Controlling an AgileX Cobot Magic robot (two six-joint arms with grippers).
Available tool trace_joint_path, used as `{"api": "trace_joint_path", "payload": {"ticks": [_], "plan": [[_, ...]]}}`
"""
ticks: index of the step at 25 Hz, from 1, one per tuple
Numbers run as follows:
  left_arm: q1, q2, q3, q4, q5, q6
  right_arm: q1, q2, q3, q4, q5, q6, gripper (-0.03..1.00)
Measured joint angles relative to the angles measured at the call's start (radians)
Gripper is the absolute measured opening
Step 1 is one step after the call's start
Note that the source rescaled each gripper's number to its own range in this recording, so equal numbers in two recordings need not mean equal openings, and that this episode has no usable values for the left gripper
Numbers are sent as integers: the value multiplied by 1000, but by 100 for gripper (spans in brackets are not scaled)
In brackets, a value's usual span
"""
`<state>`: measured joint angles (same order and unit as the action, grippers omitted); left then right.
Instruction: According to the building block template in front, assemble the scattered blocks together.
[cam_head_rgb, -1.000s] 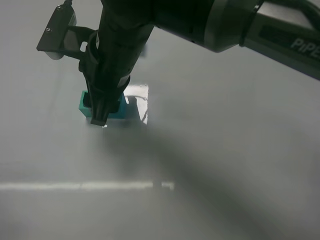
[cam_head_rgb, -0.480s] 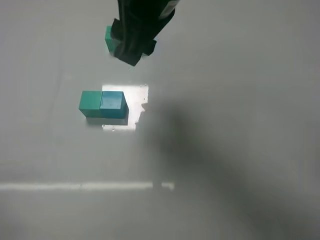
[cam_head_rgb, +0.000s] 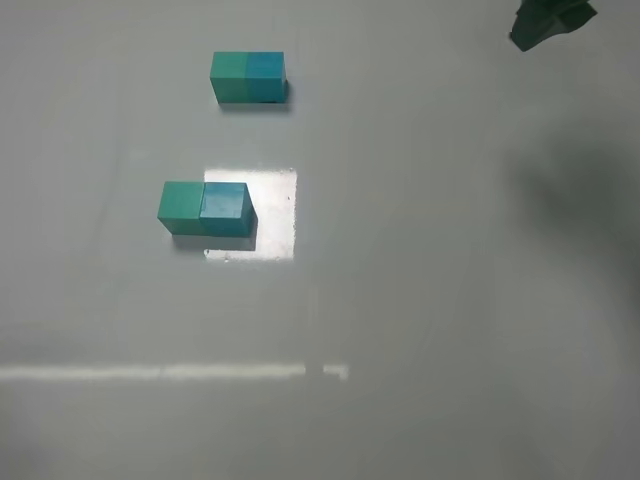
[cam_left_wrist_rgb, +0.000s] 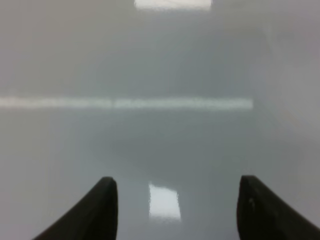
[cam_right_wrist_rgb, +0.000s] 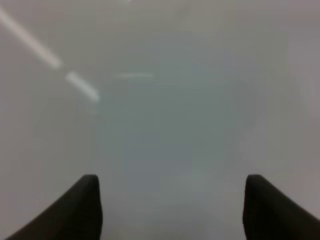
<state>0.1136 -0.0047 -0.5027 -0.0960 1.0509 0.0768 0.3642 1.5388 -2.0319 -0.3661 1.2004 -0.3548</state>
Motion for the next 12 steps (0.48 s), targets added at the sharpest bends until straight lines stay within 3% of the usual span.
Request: {"api": "trace_joint_path", "payload": {"ticks": [6, 12], "plan": [[0, 0, 0, 0, 0, 0, -198, -271, 354, 2, 2, 53, 45], [0, 0, 0, 0, 0, 0, -253, -626, 775, 3, -2, 174, 44]]}}
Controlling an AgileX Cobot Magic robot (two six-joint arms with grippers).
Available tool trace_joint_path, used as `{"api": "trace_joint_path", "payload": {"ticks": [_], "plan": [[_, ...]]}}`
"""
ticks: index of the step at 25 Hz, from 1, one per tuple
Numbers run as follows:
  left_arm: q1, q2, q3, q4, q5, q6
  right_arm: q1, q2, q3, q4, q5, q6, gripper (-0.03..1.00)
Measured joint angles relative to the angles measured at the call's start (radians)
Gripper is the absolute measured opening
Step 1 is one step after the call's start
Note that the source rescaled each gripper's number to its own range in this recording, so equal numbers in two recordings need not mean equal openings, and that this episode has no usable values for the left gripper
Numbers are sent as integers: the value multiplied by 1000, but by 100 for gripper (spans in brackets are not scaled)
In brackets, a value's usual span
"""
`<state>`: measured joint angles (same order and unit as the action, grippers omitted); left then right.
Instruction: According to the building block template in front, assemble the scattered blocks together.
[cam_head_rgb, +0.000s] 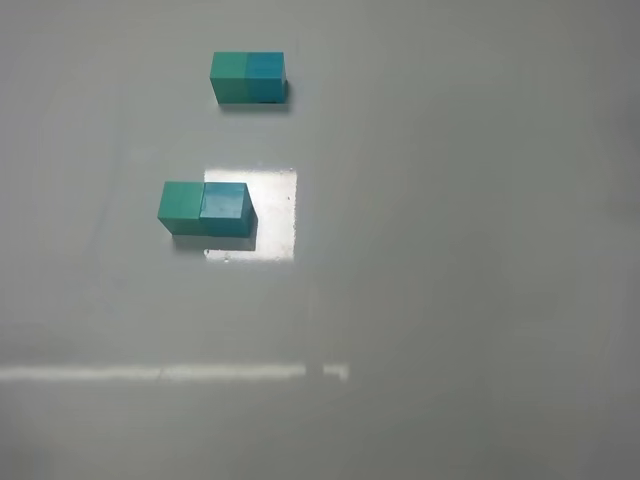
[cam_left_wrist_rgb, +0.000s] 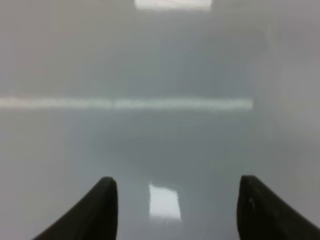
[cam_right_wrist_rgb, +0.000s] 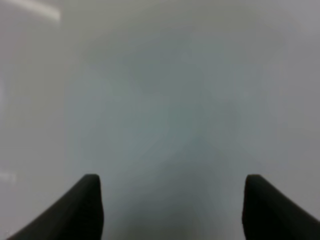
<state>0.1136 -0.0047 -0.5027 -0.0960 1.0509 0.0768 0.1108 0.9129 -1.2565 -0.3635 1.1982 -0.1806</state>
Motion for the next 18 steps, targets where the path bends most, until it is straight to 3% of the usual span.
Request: {"api": "trace_joint_path", "payload": {"ticks": [4, 10, 14, 18], "plan": [[0, 0, 0, 0, 0, 0, -6, -273, 259, 35, -13, 78, 44], [0, 0, 0, 0, 0, 0, -7, -699, 564, 229, -120, 105, 44], [0, 0, 0, 0, 0, 0, -7, -899, 677, 331, -144, 100, 44], [0, 0, 0, 0, 0, 0, -7, -910, 715, 357, -139, 110, 44]]}}
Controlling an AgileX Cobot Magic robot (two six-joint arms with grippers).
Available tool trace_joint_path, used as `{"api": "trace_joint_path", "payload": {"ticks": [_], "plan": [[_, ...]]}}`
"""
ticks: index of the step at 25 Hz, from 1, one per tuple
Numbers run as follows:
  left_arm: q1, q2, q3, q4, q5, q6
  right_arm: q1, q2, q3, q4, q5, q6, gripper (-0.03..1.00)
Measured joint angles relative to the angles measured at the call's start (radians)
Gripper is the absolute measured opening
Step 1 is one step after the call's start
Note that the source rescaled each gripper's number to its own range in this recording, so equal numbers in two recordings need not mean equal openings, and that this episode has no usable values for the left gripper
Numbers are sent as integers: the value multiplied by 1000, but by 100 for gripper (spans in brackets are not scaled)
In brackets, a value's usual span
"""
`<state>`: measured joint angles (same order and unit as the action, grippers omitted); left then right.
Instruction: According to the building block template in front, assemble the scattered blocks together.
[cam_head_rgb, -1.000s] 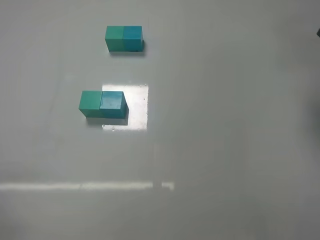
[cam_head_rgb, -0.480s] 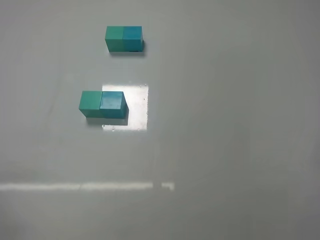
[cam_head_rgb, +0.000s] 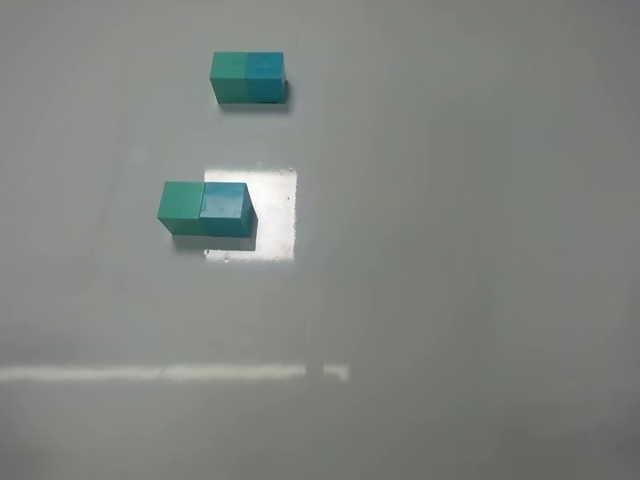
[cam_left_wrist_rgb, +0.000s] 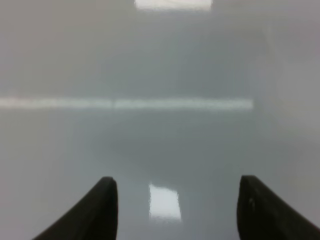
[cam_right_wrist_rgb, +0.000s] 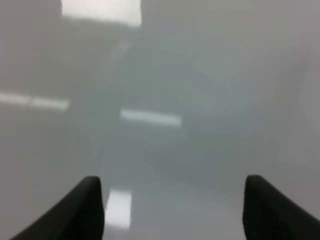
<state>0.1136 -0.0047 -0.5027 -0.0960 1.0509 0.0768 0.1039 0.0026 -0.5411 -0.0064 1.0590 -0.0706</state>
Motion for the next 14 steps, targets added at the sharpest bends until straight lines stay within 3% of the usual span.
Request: {"api": "trace_joint_path", "payload": {"ticks": [8, 14], "plan": [[0, 0, 0, 0, 0, 0, -6, 16, 0, -21, -1, 45, 44], [0, 0, 0, 0, 0, 0, -131, -6, 0, -22, -1, 50, 44]]}}
